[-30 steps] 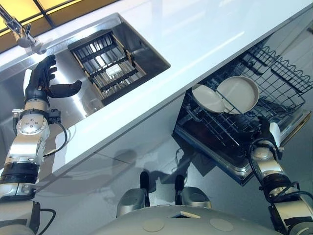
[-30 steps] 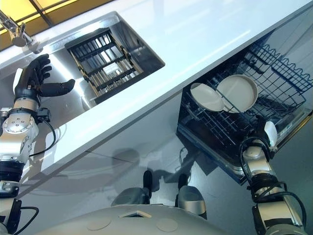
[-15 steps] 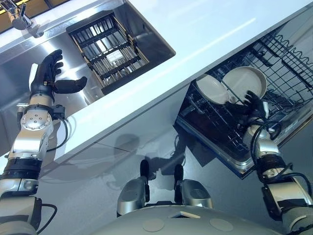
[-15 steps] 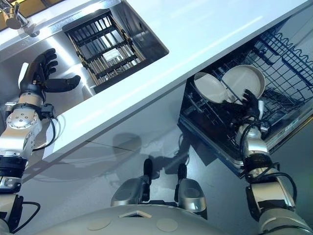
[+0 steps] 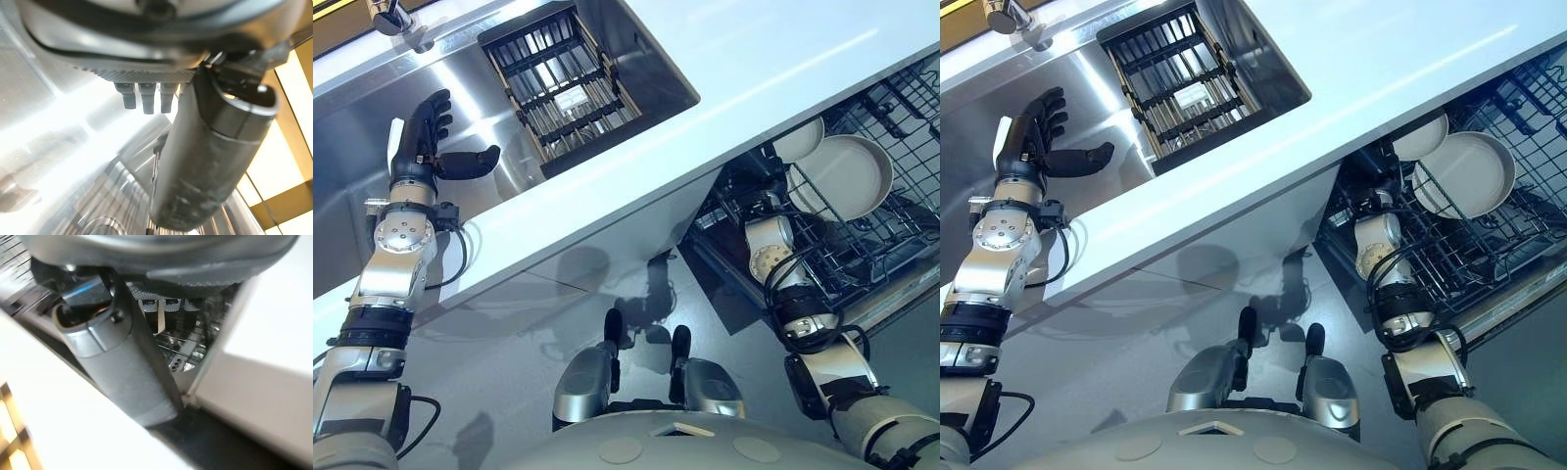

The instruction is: Pick up plates and place into dishwasher.

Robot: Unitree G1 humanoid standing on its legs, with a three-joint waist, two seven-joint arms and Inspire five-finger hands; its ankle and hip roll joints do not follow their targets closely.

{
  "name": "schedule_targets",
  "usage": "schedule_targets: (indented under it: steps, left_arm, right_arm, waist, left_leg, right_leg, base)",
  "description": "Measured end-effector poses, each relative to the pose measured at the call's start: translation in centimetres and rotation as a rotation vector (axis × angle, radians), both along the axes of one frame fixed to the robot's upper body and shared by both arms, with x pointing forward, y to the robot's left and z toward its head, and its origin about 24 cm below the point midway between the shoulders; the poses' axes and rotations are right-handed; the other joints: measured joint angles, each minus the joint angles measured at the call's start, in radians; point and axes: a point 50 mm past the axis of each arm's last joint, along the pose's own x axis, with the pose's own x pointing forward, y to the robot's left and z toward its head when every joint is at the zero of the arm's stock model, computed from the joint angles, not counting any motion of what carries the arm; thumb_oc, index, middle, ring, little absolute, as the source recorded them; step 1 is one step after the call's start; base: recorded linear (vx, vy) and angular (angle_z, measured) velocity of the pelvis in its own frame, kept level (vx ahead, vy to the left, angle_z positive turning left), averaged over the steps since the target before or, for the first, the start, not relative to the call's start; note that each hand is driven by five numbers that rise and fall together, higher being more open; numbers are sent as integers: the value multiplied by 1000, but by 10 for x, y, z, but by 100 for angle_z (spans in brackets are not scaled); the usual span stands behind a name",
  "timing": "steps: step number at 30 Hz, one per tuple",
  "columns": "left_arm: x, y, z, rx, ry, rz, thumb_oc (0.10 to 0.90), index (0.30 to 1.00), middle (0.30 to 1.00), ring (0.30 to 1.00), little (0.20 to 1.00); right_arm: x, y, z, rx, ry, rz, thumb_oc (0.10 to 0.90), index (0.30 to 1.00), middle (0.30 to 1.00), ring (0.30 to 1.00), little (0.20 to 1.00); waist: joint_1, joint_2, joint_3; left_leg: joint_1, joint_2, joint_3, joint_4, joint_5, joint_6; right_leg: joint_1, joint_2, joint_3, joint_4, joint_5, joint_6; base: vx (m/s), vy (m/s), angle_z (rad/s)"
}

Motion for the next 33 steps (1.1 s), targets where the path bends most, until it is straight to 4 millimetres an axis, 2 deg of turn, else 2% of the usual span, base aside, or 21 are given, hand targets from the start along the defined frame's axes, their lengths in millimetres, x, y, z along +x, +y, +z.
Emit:
schedule_targets:
  steps: [3, 5, 7, 9, 11, 15, 22, 25, 28, 33]
  left_arm:
    - [0, -1, -1, -5, -1, 2, 800, 900, 900, 900, 900]
    - [0, -1, -1, -7, -3, 2, 800, 900, 900, 900, 900]
    - [0, -1, -2, -9, -2, 5, 800, 900, 900, 900, 900]
    - [-1, -1, -2, -14, -5, 6, 800, 900, 900, 900, 900]
    - [-8, 2, -4, -23, -11, 17, 800, 900, 900, 900, 900]
    - [-20, 14, -11, -45, -8, 66, 800, 900, 900, 900, 900]
    - [-43, 33, -24, -48, 6, 134, 800, 900, 900, 900, 900]
    - [-47, 38, -24, -50, 4, 155, 800, 900, 900, 900, 900]
    - [-48, 40, -22, -47, -3, 161, 800, 900, 900, 900, 900]
    - [-47, 40, -22, -47, 0, 157, 800, 900, 900, 900, 900]
  right_arm:
    - [-1, -12, 11, -395, 60, -103, 800, 900, 900, 900, 900]
    - [-2, -29, 24, -754, 93, -132, 800, 900, 900, 900, 900]
    - [-3, -41, 37, -996, 114, -145, 800, 900, 900, 900, 900]
    - [-6, -52, 38, -1141, 149, -132, 800, 900, 900, 900, 900]
    - [-19, -64, 39, -1258, 149, -89, 800, 900, 900, 900, 900]
    - [-40, -79, 31, -1207, 144, -70, 800, 900, 900, 900, 900]
    - [-87, -119, -5, -1098, 304, -223, 800, 900, 900, 900, 900]
    - [-101, -133, -29, -995, 418, -250, 800, 900, 900, 900, 900]
    - [-111, -139, -52, -927, 516, -244, 800, 900, 900, 900, 900]
    - [-120, -143, -73, -862, 584, -242, 800, 900, 900, 900, 900]
  waist:
    - [1, 0, 0]
    - [-1, 0, 0]
    - [-4, 0, 0]
    - [-4, -1, 0]
    - [-14, -2, -1]
    - [-36, -8, -2]
    - [-100, -26, -10]
    - [-131, -51, -32]
    - [-152, -73, -45]
    - [-165, -73, -47]
  left_leg:
    - [2, 0, -1, 1, 1, 1]
    - [5, -1, -2, 1, 1, 1]
    - [5, 0, -2, 1, 0, 0]
    - [5, 1, -1, 0, -1, -1]
    - [10, 0, 3, -8, 0, 1]
    - [30, 3, 27, -22, 0, 5]
    - [83, 5, 84, -65, -3, 4]
    - [90, 13, 115, -73, -5, 6]
    - [99, 18, 139, -73, -8, 9]
    - [116, 20, 157, -73, -14, 11]
  right_leg:
    - [4, 1, 2, -1, 0, 0]
    - [6, 1, 5, -1, 0, 0]
    - [5, 2, 7, -1, 0, 0]
    - [5, 3, 8, -1, 0, 0]
    - [4, 3, 32, -1, 0, 1]
    - [5, 3, 55, 0, 0, 1]
    - [9, 2, 103, 2, -1, 10]
    - [-5, 2, 127, 10, -1, 12]
    - [-9, 4, 137, 15, -1, 12]
    - [-6, 3, 138, 15, 3, 15]
  base:
    - [18, 26, 2]
    - [0, 0, 0]
    - [0, 0, 0]
    - [0, 0, 0]
    - [-8, 18, -6]
    - [-11, 9, -18]
    - [-29, -1, -23]
    - [6, -25, -29]
    - [24, -51, -26]
    - [16, -52, -18]
